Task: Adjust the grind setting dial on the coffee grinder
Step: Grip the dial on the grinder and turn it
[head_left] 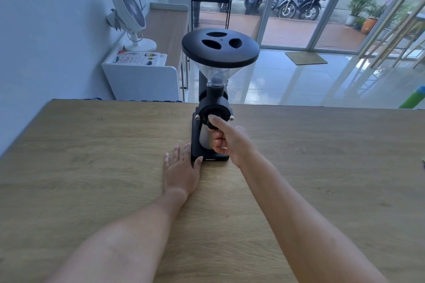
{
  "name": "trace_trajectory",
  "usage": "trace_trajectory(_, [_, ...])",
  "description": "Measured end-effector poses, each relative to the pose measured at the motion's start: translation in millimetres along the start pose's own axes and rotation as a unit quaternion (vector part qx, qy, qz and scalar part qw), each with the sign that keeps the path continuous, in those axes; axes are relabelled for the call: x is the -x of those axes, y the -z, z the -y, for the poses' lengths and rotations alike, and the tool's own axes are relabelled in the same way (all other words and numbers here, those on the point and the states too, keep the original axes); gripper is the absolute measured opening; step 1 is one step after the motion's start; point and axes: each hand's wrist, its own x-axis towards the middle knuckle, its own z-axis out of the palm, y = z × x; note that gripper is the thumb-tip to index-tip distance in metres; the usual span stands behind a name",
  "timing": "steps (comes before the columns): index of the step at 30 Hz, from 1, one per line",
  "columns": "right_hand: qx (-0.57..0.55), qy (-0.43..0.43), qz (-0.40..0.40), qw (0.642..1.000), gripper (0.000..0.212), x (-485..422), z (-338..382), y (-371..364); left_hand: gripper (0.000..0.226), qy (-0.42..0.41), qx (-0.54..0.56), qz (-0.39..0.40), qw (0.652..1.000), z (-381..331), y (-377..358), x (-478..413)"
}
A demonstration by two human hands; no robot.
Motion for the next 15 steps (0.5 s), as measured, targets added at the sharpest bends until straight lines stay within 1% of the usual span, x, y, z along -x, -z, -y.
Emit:
trace_trajectory(8, [-0.004, 0.001, -0.003, 1.0, 0.041, 0.1, 0.7, -0.3, 0.067, 0.0, -0.006, -0.001, 1.0, 0.9, -0.8, -0.5])
trace_trajectory(15, [0.018, 0.007, -0.02, 1.0, 0.031, 0.0, 3.3, -2.3, 0.067, 0.001, -0.008, 0.001, 1.0, -0.2, 0.6, 0.3])
